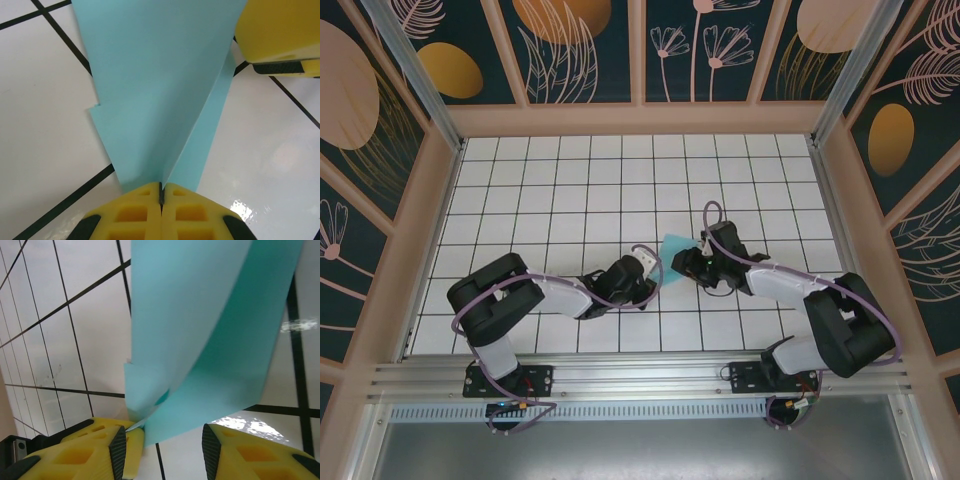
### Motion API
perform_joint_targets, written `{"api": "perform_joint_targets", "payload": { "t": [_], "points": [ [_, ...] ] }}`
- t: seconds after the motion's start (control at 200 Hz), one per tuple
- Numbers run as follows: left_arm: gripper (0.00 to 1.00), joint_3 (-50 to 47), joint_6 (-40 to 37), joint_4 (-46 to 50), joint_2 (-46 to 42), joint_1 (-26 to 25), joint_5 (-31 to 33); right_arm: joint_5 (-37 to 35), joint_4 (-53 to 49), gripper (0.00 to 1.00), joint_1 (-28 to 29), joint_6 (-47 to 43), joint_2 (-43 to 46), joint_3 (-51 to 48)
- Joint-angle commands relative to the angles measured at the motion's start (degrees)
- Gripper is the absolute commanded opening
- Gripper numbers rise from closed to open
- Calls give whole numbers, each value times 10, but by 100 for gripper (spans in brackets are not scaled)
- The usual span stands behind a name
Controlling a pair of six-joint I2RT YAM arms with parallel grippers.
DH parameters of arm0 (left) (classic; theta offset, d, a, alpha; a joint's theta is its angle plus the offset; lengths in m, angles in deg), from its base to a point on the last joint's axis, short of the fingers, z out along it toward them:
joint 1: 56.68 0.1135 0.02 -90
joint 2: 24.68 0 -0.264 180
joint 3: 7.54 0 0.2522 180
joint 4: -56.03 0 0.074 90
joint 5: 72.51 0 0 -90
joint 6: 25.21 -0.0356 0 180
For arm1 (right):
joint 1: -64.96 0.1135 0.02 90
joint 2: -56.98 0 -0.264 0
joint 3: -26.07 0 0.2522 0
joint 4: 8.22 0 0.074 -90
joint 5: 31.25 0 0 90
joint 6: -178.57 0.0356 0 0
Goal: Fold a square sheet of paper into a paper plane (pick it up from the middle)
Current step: Fourth fold the wing at the center of the table.
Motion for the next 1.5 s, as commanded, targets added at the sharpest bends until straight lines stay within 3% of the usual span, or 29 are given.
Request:
{"api": "perform_joint_targets", "payload": {
  "t": [0.0,0.696,0.986,1.496],
  "points": [
    [0,-24,41,-20,-5,1,-1,28,44,48,-2,6,9,-4],
    [0,-44,143,-82,21,51,-135,110,141,27,-1,-8,-89,37],
    [0,-86,204,-158,15,65,-141,118,156,27,-1,-10,-109,50],
    [0,-95,274,-178,31,71,-146,132,150,26,-4,-34,-159,88]
  ]
}}
